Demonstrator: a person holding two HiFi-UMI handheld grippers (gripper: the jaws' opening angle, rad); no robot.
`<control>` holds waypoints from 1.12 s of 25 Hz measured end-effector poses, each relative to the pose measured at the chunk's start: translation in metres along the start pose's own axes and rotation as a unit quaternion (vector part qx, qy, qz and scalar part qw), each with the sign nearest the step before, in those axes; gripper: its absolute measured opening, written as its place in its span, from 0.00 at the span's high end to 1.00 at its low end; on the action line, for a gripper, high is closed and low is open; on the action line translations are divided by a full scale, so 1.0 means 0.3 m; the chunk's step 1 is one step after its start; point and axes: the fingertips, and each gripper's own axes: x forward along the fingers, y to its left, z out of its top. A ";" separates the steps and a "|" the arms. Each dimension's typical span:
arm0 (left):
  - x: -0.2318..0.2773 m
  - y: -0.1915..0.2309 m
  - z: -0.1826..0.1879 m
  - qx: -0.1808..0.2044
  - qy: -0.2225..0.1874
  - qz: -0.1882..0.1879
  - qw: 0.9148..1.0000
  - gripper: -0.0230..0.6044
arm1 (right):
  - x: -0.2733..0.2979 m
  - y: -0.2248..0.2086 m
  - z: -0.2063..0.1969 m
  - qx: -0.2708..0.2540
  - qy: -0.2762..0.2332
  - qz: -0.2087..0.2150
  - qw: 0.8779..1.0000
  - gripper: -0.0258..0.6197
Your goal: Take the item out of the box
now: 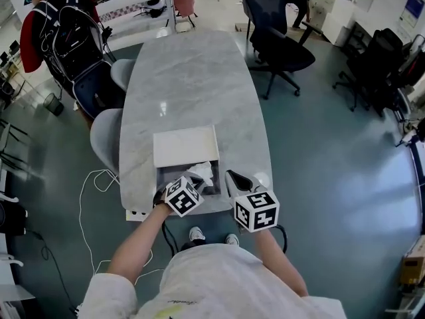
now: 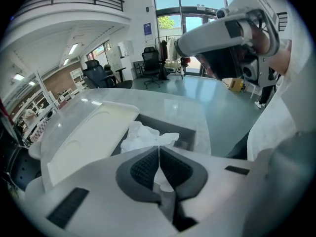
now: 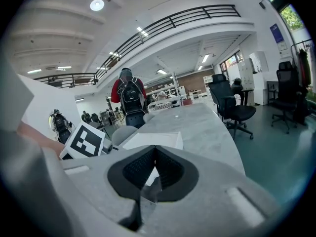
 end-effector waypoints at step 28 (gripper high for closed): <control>-0.505 0.183 0.136 -0.278 -0.276 0.174 0.903 0.94 | 0.014 0.151 0.201 -0.065 -0.062 0.064 0.994 0.95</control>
